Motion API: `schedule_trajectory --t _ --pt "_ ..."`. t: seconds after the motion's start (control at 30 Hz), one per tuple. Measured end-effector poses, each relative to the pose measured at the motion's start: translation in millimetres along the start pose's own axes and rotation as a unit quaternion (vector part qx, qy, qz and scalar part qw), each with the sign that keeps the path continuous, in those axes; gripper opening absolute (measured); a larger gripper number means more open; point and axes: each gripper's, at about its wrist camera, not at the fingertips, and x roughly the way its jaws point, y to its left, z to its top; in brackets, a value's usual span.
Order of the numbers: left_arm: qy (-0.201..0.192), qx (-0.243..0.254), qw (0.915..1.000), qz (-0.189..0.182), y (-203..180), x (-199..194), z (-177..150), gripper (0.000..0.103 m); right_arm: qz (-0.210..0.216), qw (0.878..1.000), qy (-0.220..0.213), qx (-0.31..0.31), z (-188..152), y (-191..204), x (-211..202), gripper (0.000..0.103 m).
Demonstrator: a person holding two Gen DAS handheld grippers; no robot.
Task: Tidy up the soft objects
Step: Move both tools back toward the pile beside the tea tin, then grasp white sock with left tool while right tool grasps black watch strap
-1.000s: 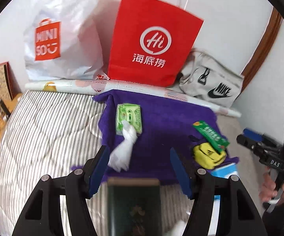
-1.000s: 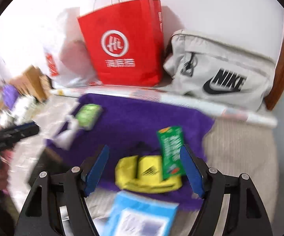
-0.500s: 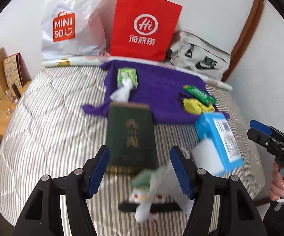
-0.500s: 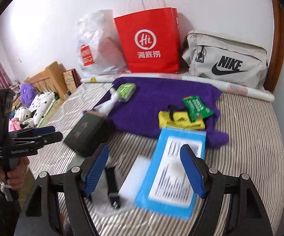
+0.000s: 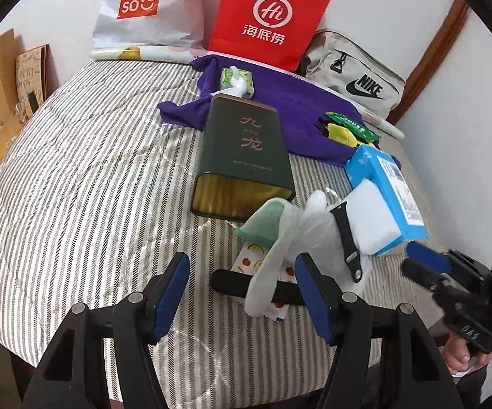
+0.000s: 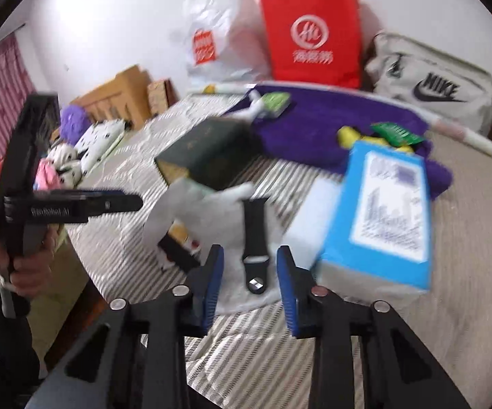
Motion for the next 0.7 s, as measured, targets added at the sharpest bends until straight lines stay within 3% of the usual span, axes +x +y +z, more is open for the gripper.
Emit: schedule_trajectory --t 0.13,0.63,0.7 --pt "0.003 -0.012 0.9999 -0.007 4.0 4.1 -5.0 0.067 -0.008 1.0 0.006 -0.013 -2.1 6.4 21.0 0.032" --pt "0.015 -0.016 0.9992 -0.033 12.2 9.9 -18.3 0.068 -0.07 0.996 0.032 -0.052 6.9 22.6 69.8 0.03" --pt "0.013 -0.009 0.9995 -0.028 11.7 9.5 -20.2 0.068 -0.079 0.994 0.035 -0.066 6.9 28.6 74.6 0.025"
